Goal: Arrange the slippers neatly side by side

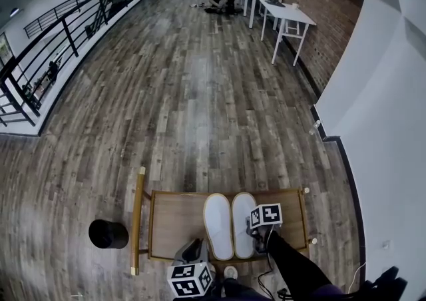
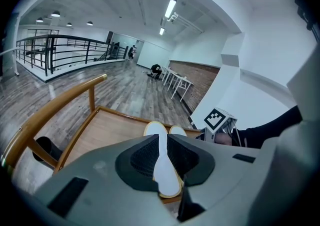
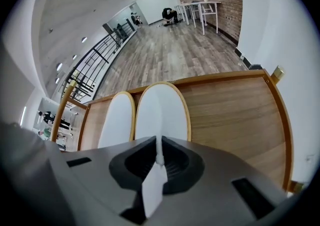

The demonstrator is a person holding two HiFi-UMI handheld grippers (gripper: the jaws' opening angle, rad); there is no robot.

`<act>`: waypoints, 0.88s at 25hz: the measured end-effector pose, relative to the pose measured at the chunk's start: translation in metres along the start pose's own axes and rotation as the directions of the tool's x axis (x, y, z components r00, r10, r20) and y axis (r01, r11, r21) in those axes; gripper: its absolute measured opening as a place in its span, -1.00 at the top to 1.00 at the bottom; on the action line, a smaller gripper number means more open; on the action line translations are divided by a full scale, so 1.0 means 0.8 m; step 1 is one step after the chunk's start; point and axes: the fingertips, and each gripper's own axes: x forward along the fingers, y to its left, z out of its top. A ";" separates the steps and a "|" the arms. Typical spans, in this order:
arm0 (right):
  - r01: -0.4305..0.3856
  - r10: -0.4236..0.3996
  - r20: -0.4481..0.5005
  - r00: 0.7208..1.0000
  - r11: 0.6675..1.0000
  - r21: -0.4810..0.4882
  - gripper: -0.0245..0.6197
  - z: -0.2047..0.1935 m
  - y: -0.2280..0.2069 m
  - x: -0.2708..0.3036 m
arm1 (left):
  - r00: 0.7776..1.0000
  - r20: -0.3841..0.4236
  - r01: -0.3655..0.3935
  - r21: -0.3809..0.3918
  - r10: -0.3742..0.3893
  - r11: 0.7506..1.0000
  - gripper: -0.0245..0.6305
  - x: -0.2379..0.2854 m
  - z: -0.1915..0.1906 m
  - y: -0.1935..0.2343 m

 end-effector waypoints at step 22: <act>-0.108 0.104 0.103 0.989 0.994 0.027 0.78 0.006 0.003 -0.048 | 1.000 0.001 -0.003 -0.016 0.003 1.000 0.77 0.011 0.000 -0.003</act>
